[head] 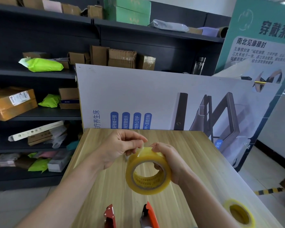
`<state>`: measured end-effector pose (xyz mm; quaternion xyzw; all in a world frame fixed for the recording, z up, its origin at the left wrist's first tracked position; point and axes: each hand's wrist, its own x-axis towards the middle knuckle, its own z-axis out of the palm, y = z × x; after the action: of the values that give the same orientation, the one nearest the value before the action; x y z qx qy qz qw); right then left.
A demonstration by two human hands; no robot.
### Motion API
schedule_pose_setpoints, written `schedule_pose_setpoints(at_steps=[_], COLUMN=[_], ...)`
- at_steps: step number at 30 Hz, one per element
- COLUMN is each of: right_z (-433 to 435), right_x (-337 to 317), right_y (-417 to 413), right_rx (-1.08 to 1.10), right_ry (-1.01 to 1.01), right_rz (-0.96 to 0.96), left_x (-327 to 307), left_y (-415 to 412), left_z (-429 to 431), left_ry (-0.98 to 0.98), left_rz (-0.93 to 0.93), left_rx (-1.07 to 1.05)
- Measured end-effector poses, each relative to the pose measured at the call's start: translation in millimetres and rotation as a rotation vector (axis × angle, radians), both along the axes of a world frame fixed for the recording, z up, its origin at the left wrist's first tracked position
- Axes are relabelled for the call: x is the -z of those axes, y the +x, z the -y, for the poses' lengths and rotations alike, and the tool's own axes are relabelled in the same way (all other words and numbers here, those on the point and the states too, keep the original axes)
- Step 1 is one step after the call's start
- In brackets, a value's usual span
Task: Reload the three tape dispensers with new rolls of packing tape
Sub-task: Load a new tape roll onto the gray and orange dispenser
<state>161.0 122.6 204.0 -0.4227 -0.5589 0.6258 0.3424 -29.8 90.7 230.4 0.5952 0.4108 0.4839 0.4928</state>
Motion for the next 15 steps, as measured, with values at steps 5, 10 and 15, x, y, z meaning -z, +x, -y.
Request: schedule_pose_setpoints(at_steps=[5,10,15], right_z=[5.7,6.2,3.3], right_x=[1.2,0.8,-1.9], right_y=[-9.9,-20.5,-23.9], right_rx=[0.065,0.221,0.315], right_ry=[0.138,0.266,0.352], right_rz=[-0.003,0.023,0.079], left_x=[-6.2,-12.4,-11.5], left_y=[3.0,2.4,-4.2], left_z=[0.8,2.3,4.9], left_ry=[0.149,0.144,-0.025], left_rz=[-0.272,-0.291,-0.004], left_rx=[-0.196,-0.259,-0.258])
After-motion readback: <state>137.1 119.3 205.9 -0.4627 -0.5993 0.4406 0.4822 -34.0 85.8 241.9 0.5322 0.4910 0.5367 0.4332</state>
